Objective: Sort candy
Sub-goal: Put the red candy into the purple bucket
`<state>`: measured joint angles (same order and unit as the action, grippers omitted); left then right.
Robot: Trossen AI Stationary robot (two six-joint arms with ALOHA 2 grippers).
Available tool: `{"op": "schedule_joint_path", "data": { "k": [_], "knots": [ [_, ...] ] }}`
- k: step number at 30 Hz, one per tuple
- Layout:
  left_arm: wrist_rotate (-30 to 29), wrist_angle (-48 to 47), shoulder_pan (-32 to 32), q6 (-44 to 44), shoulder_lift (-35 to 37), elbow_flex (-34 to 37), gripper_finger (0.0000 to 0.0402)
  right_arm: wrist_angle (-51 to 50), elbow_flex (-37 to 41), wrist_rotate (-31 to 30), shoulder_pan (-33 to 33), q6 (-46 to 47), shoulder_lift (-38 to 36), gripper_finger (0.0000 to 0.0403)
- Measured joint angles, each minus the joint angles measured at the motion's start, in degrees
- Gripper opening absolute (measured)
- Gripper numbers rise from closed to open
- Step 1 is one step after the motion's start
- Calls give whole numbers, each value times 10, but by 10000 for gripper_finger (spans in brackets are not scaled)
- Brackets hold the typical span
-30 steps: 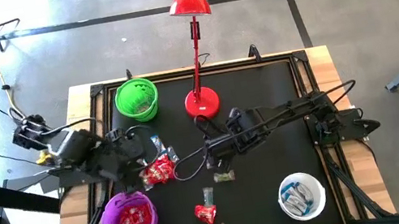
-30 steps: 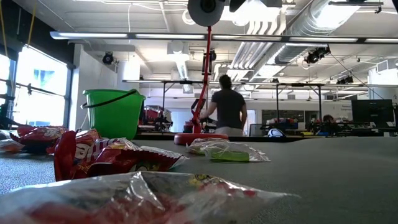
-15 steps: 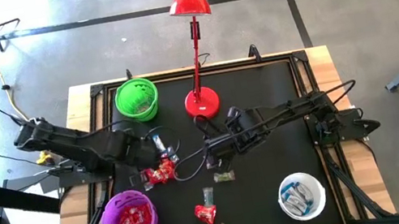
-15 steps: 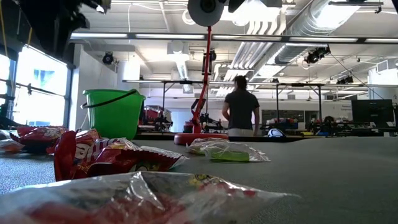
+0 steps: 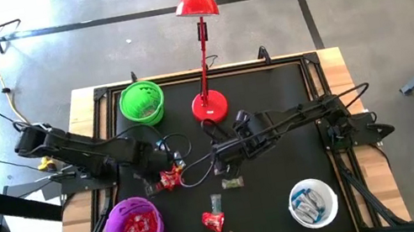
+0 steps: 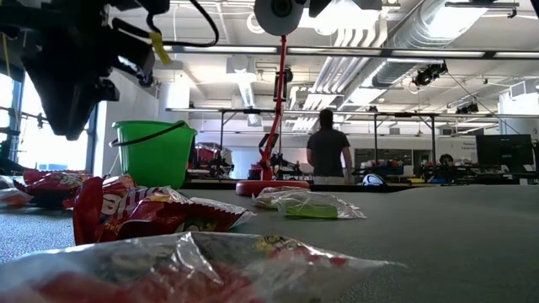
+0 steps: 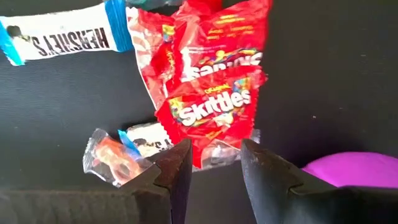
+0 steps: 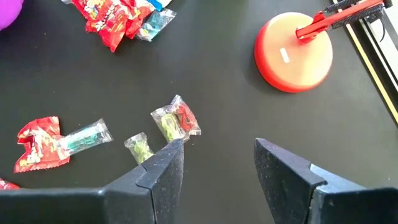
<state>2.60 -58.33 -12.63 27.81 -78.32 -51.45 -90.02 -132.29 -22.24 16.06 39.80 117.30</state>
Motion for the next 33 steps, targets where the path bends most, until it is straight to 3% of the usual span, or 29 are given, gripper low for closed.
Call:
{"op": "schedule_joint_path", "data": {
  "k": [15,25,33],
  "knots": [
    [0,147,45,4,0,105,122,0,0,13,-12,-4,0,192],
    [-1,168,48,22,0,128,122,0,0,14,-17,-18,0,192],
    [-7,217,48,92,3,179,122,0,0,15,-19,-22,0,192]
  ]
}}
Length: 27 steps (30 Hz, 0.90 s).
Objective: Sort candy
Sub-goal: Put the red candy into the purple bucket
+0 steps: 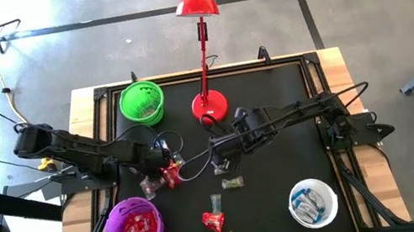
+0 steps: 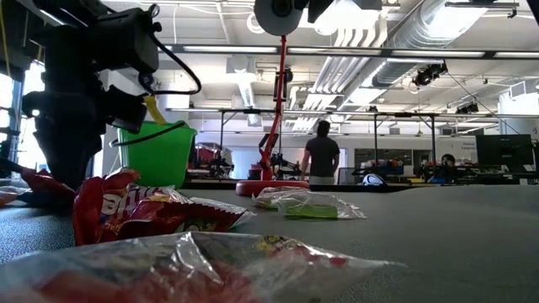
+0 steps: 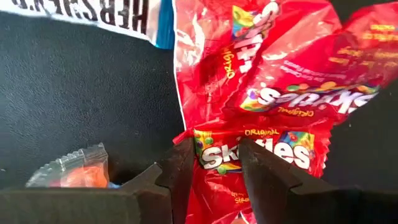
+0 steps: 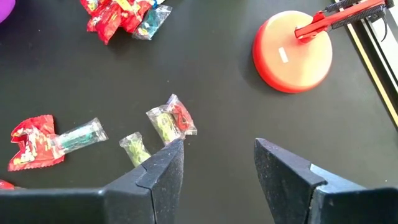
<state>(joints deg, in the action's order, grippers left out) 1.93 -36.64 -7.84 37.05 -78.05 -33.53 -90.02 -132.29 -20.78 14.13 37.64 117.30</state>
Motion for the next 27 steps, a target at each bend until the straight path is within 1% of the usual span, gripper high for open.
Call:
{"op": "schedule_joint_path", "data": {
  "k": [6,8,11,16,19,27],
  "knots": [
    [0,13,0,32,0,8,121,0,0,0,0,-4,0,192],
    [0,15,0,45,-1,8,115,0,0,0,0,-4,0,192],
    [3,19,0,54,-1,8,92,0,0,0,0,-6,0,192],
    [4,15,0,64,-2,3,34,0,0,0,0,-6,0,192],
    [4,16,0,65,-2,-5,8,0,0,0,0,-6,0,192],
    [3,-7,0,65,-4,-37,1,0,0,0,0,-19,0,192]
  ]
}}
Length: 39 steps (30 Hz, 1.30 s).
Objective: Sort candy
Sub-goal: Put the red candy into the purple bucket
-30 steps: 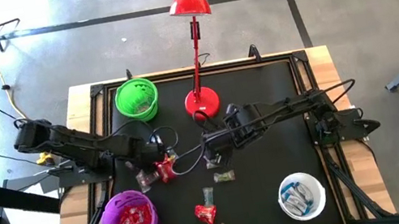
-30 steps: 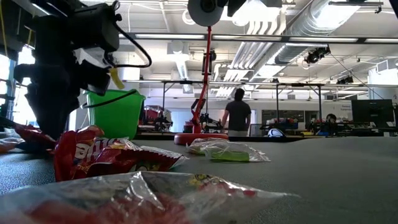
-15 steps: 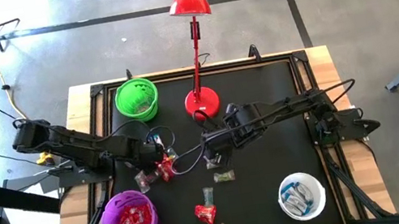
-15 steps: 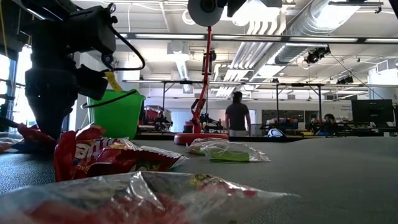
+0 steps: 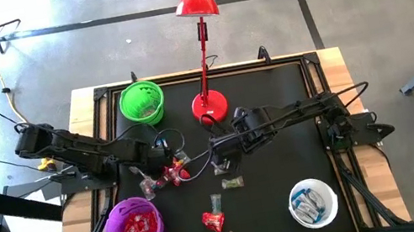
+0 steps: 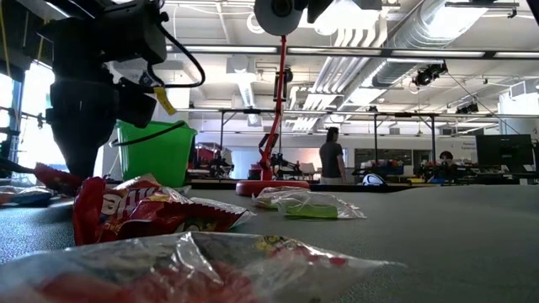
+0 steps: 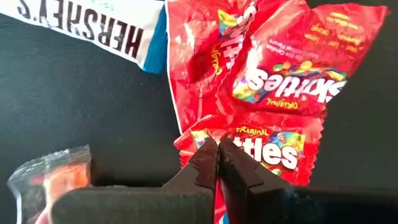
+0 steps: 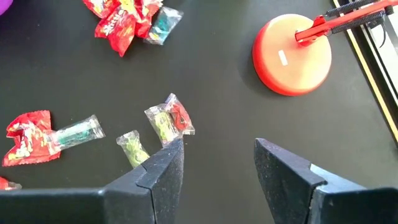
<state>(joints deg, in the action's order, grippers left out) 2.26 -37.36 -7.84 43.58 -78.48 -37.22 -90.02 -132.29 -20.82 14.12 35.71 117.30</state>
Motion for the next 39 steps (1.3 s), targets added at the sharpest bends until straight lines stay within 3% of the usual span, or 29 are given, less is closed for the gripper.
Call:
{"op": "schedule_joint_path", "data": {
  "k": [18,29,39],
  "knots": [
    [0,-133,0,-23,1,-111,1,0,0,0,0,-13,0,192],
    [1,-264,-10,-67,1,-257,0,0,0,0,0,-11,0,192],
    [-2,-372,-89,-40,2,-410,0,6,0,-15,0,-11,0,192]
  ]
}}
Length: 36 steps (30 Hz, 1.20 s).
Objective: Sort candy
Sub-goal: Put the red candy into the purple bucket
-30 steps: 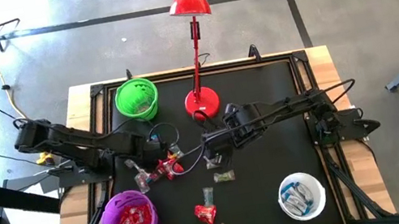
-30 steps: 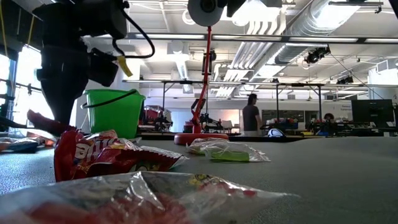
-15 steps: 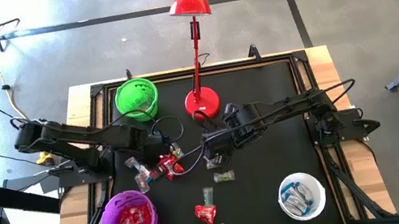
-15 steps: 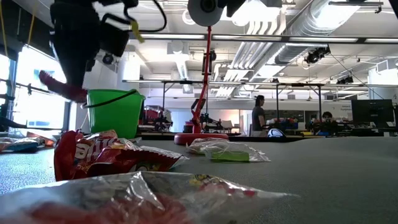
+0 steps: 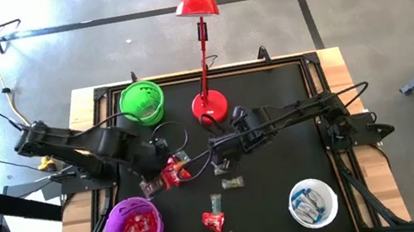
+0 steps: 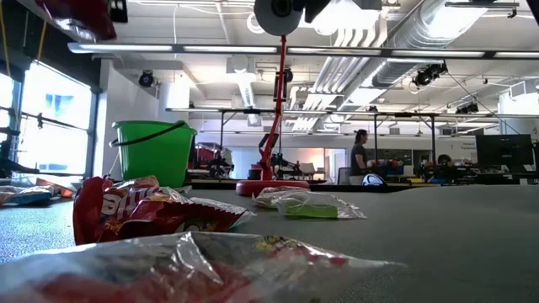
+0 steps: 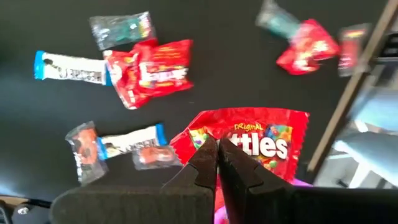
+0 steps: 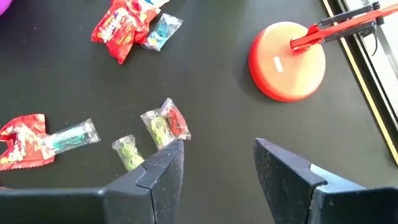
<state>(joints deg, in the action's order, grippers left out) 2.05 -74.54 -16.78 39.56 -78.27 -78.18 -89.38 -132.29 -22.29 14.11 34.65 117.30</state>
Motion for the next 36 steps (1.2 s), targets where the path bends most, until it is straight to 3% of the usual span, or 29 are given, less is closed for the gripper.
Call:
{"op": "schedule_joint_path", "data": {
  "k": [8,15,20,24,36],
  "knots": [
    [-17,-104,-95,112,0,-71,0,7,0,-1,-3,23,0,192],
    [-7,-156,-218,241,0,-87,0,7,0,-1,-3,43,0,192],
    [-58,-152,-272,263,0,-87,0,16,0,-1,-3,43,0,192],
    [-107,-152,-270,226,0,-87,0,24,0,0,-3,45,0,192],
    [-179,-115,-189,83,0,-87,0,23,0,0,-3,84,0,192]
  ]
}}
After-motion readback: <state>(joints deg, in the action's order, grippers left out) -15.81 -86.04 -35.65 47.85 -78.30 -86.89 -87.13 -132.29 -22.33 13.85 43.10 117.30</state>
